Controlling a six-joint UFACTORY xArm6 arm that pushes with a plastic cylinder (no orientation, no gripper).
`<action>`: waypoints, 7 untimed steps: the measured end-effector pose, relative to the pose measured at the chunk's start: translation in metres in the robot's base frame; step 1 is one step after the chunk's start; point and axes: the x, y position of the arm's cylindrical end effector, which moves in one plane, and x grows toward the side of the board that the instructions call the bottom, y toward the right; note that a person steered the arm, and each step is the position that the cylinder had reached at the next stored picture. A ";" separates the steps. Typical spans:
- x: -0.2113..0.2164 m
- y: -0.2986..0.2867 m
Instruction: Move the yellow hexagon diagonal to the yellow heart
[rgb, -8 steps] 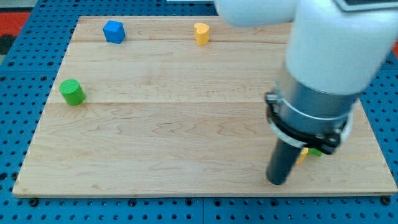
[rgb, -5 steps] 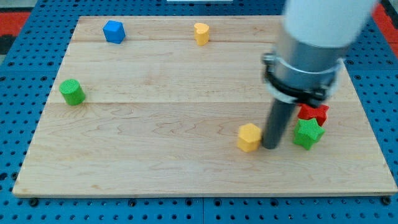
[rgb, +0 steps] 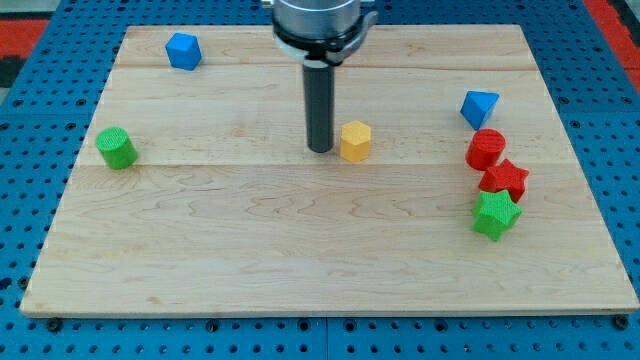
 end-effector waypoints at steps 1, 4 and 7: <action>0.012 -0.004; 0.014 0.069; -0.106 0.126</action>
